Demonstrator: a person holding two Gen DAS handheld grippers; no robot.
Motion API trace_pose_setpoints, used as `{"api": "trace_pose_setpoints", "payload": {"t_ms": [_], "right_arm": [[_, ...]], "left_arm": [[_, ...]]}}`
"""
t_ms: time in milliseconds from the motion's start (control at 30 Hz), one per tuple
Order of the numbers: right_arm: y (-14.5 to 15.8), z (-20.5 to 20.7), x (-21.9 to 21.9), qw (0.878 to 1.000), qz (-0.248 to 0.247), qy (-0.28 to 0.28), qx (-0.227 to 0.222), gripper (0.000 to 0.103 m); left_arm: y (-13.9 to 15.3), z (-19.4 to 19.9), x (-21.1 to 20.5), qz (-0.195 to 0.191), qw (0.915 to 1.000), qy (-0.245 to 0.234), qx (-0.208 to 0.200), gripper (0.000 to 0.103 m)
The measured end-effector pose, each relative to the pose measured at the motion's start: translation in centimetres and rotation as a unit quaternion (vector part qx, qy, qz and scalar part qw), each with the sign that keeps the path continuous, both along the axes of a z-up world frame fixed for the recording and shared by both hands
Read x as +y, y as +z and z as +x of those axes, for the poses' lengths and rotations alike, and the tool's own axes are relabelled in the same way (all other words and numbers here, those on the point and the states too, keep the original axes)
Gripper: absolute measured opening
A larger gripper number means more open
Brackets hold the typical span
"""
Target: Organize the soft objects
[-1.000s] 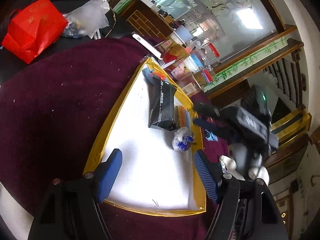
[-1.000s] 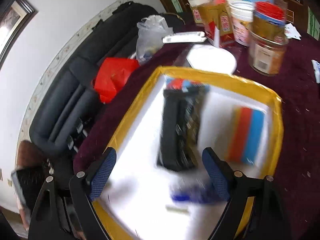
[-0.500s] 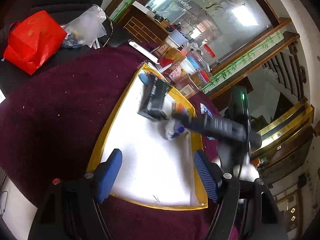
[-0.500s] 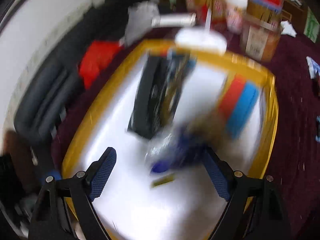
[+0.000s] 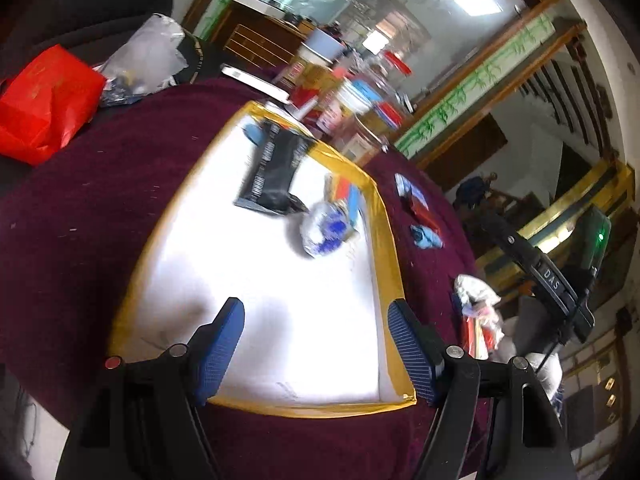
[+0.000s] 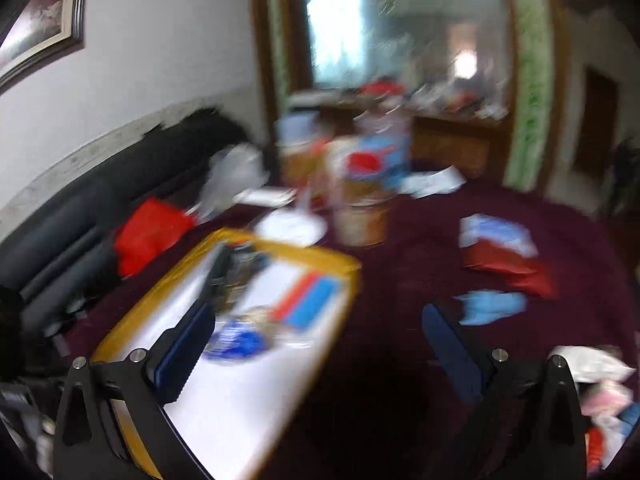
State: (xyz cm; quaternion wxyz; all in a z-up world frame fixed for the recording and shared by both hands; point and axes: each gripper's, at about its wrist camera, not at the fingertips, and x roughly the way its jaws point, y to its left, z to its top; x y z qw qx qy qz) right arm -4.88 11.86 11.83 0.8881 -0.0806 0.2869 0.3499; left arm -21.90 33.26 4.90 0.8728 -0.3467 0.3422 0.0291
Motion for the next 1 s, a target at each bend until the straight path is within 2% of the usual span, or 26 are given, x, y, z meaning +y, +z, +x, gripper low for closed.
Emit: {"api": "trace_pose_setpoints", "payload": {"t_ms": [67, 100, 133, 200, 233, 267, 333, 367, 400, 533, 567, 633, 667, 700, 867, 967, 1000], "right_arm": [[-0.3, 0.6, -2.7, 0.999, -0.016, -0.032, -0.006, 0.103], [-0.7, 1.3, -4.3, 0.999, -0.018, -0.041, 0.008, 0.103], [-1.0, 1.7, -5.5, 0.999, -0.014, -0.046, 0.019, 0.103], [-1.9, 3.0, -8.1, 0.997, -0.005, -0.071, 0.043, 0.103], [-2.3, 3.4, -9.3, 0.995, 0.0, -0.081, 0.055, 0.103], [-2.8, 3.9, -10.5, 0.994, 0.006, -0.091, 0.068, 0.103], [-3.6, 4.2, -12.6, 0.99, 0.019, -0.107, 0.085, 0.103], [-3.9, 4.3, -13.0, 0.99, 0.023, -0.109, 0.089, 0.103], [-4.3, 4.2, -13.3, 0.989, 0.027, -0.11, 0.092, 0.103], [-4.3, 2.9, -15.7, 0.989, 0.032, -0.114, 0.086, 0.103], [-4.4, 2.9, -16.1, 0.989, 0.032, -0.117, 0.086, 0.103], [-4.6, 2.7, -17.1, 0.988, 0.034, -0.123, 0.085, 0.103], [-4.7, 2.8, -17.7, 0.987, 0.037, -0.128, 0.084, 0.103], [-4.8, 2.7, -18.0, 0.987, 0.039, -0.131, 0.084, 0.103], [-6.3, 4.1, -19.2, 0.981, 0.059, -0.15, 0.105, 0.103], [-6.8, 4.3, -19.5, 0.979, 0.074, -0.149, 0.117, 0.103], [-6.8, 4.3, -19.5, 0.979, 0.076, -0.148, 0.116, 0.103]], "left_arm": [[0.3, 0.7, -1.3, 0.025, 0.9996, -0.01, 0.006, 0.077], [0.6, 1.1, -1.9, 0.046, 0.9988, -0.014, 0.009, 0.077], [1.2, 1.7, -2.5, 0.077, 0.9968, -0.017, 0.01, 0.077], [2.7, 3.2, -3.9, 0.165, 0.9861, -0.02, 0.005, 0.077], [3.5, 4.6, -4.9, 0.23, 0.9728, -0.026, 0.007, 0.077], [3.6, 6.0, -5.7, 0.279, 0.9593, -0.041, 0.013, 0.078], [3.2, 8.8, -7.0, 0.343, 0.9353, -0.085, 0.024, 0.078], [2.5, 10.4, -7.4, 0.355, 0.9277, -0.112, 0.034, 0.078], [1.7, 12.0, -7.4, 0.356, 0.9235, -0.134, 0.05, 0.078], [-1.3, 16.4, -6.7, 0.374, 0.9093, -0.146, 0.11, 0.078], [-2.0, 16.9, -6.3, 0.371, 0.9089, -0.141, 0.127, 0.077], [-2.3, 17.2, -5.4, 0.344, 0.9185, -0.137, 0.139, 0.068], [-2.0, 16.9, -5.0, 0.335, 0.923, -0.131, 0.137, 0.054], [-2.0, 16.7, -4.8, 0.333, 0.9236, -0.124, 0.144, 0.048], [-1.6, 16.8, -3.8, 0.309, 0.9324, -0.074, 0.173, 0.045], [-0.6, 17.7, -3.7, 0.299, 0.9383, -0.055, 0.165, 0.045], [-0.3, 18.2, -3.8, 0.302, 0.938, -0.053, 0.162, 0.045]]}}
